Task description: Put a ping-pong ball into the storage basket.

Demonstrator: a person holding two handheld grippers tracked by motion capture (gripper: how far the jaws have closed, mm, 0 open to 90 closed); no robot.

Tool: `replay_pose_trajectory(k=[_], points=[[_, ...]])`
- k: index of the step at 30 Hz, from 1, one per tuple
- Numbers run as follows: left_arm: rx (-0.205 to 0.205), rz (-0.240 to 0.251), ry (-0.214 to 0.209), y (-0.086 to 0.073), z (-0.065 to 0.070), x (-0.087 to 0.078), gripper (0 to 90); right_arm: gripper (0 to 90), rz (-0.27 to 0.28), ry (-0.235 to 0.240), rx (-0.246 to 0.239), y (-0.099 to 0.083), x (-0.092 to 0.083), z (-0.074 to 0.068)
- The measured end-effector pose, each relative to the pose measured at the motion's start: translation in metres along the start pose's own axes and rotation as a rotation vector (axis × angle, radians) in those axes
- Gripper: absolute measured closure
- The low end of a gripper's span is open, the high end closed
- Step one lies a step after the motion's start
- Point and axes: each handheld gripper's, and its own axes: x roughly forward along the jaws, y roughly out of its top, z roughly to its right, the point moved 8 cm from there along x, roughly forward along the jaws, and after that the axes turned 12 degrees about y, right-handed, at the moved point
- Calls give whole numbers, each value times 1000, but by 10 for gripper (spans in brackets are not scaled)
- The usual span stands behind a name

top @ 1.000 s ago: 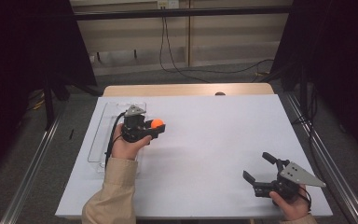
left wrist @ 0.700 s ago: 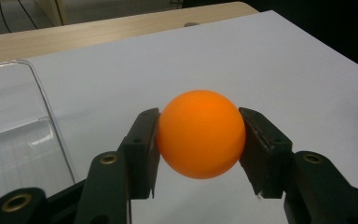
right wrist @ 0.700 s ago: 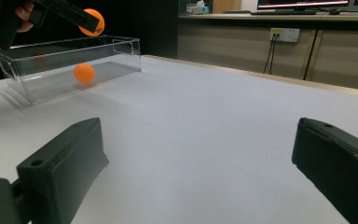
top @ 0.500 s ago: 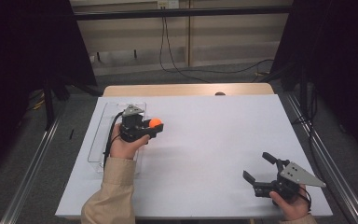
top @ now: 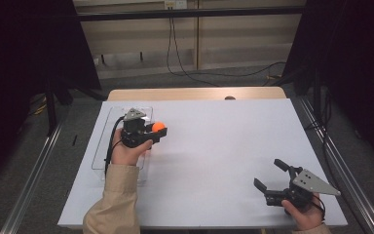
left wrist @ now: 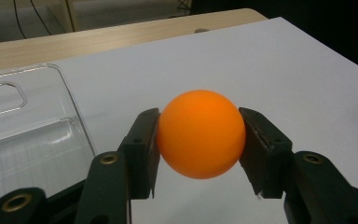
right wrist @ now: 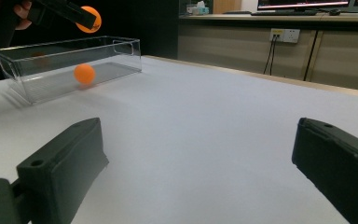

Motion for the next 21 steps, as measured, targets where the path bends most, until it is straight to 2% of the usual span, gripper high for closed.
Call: replay_pose_trajectory(k=[11, 21], points=[[6, 3, 19, 0, -7, -2, 508, 20, 1, -2, 3, 0, 0, 0], [-11, 12, 29, 0, -11, -3, 508, 20, 0, 0, 0, 0, 0, 0]])
